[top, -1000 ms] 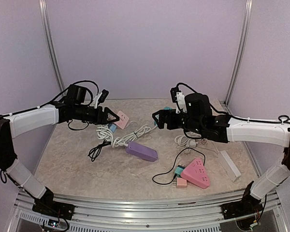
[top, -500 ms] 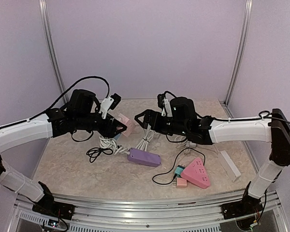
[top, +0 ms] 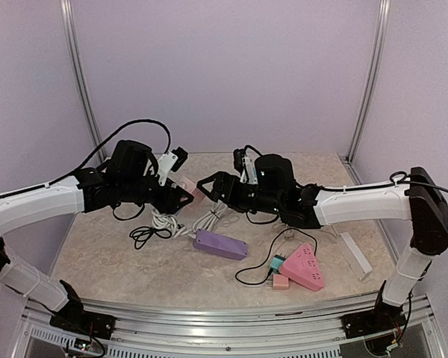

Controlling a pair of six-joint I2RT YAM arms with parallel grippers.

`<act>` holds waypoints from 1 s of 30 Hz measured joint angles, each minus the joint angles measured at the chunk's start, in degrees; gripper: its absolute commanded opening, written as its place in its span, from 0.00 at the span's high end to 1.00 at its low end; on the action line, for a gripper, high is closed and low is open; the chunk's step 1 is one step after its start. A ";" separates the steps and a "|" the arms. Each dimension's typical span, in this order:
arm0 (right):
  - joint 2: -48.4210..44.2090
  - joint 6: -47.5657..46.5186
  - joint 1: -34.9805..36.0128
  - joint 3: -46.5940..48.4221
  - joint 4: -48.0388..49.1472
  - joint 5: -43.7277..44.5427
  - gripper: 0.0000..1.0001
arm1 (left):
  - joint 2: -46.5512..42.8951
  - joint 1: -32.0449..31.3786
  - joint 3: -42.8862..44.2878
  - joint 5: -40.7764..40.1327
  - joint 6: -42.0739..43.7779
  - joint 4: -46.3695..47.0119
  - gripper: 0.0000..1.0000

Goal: Pull the plug off the socket
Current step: Remove the plug from the socket.

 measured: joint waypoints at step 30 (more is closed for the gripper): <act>7.34 6.27 -0.42 2.89 5.97 -5.49 0.61 | -0.09 -0.92 -0.92 -0.13 1.68 0.63 1.00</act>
